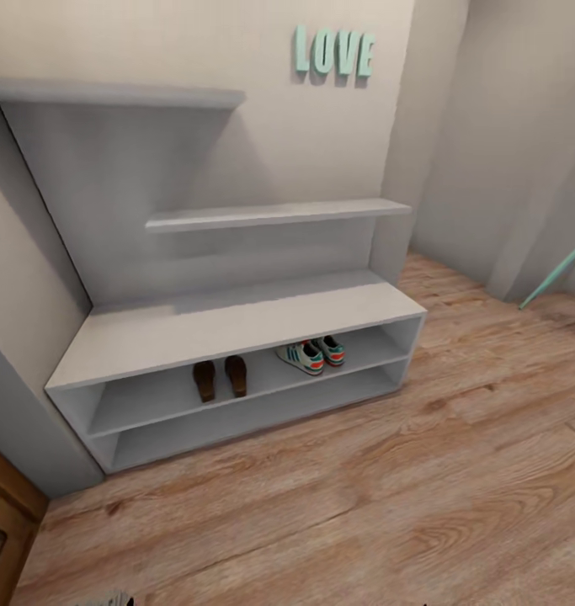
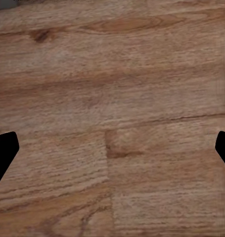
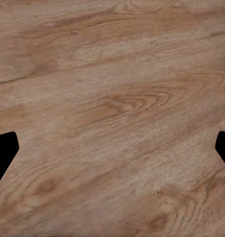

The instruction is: Pick up the two gym shoes and the two sandals from the corridor floor and place them onto the hallstand (shoe rack) in the corridor, making sure they are on the rack and not on the floor. Arrange them so the two gym shoes are next to each other and the two sandals are next to each other.

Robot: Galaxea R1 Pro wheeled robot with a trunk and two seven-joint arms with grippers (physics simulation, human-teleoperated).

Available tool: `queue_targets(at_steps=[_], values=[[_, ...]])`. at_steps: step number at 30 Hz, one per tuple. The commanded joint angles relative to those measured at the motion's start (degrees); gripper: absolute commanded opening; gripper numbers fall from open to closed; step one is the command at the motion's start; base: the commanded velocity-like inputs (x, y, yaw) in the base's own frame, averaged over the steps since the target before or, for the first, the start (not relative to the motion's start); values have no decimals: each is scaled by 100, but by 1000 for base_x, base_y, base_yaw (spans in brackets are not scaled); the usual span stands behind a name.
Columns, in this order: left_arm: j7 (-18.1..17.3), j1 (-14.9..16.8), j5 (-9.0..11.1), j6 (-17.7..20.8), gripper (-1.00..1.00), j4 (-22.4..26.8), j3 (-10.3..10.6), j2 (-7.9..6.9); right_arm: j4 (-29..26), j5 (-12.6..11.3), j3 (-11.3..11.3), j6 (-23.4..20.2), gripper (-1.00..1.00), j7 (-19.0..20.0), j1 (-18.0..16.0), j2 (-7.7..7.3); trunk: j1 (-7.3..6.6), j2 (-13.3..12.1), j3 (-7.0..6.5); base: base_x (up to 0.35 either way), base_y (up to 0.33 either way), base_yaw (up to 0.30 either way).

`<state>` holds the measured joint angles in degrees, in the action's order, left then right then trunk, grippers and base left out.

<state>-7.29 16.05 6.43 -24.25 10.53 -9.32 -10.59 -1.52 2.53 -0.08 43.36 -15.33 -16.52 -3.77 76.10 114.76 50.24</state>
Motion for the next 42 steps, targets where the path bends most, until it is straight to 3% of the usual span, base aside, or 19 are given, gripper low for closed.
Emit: queue_targets(at_steps=[1,14,42], values=[[5,3,56,-13,100,-25,-28,33,5,27,-1,9,100,-30,-4,4,-23,-40,-20,0,0,-264],[261,3,29,-35,100,-90,-2,134,11,32,-1,-15,100,-21,-1,46,-309,-561,-326,0,0,-229],[289,-6,91,-48,100,-92,-36,123,4,2,-18,-38,100,-32,131,118,-924,-1684,-839,0,0,-14]])
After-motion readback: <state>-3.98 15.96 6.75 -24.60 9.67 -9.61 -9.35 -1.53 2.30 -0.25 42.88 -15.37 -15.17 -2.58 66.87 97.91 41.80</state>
